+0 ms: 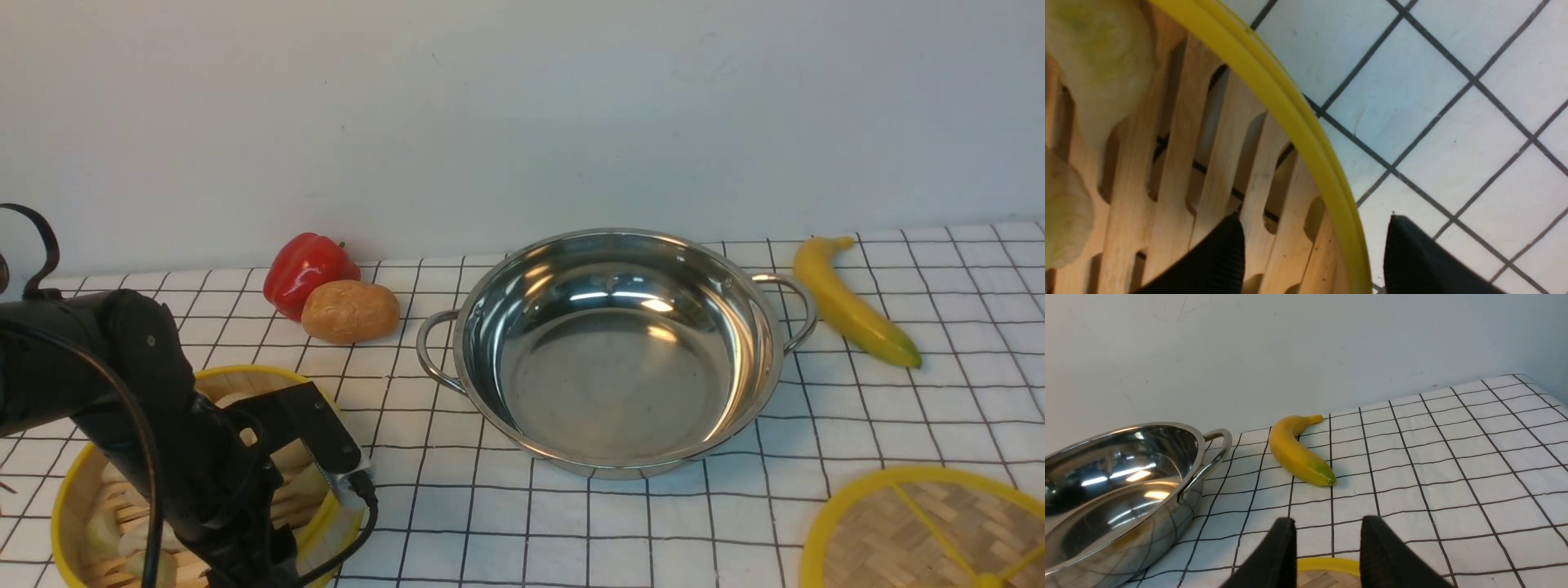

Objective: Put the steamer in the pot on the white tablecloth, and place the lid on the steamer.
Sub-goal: 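Grasp the rim of the steamer basket holding the buns with the left gripper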

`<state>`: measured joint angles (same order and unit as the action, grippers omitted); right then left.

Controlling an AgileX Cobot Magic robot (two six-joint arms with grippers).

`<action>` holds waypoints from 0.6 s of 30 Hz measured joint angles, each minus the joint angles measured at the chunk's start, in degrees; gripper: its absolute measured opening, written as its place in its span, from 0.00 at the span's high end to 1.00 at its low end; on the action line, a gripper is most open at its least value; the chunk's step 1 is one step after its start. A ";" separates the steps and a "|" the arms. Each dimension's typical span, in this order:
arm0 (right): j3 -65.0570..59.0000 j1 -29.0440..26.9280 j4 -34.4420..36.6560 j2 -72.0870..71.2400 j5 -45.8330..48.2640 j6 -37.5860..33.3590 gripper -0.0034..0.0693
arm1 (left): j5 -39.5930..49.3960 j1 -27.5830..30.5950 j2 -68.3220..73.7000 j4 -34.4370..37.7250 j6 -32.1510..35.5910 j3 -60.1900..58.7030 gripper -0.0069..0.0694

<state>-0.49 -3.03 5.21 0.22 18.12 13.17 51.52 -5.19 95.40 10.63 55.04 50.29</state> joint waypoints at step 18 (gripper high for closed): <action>0.00 0.00 0.00 0.00 0.00 0.00 0.62 | 0.82 0.00 0.00 1.56 -2.59 0.00 0.82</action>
<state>-0.49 -3.03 5.21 0.22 18.12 13.17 52.34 -5.19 95.40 12.19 52.45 50.29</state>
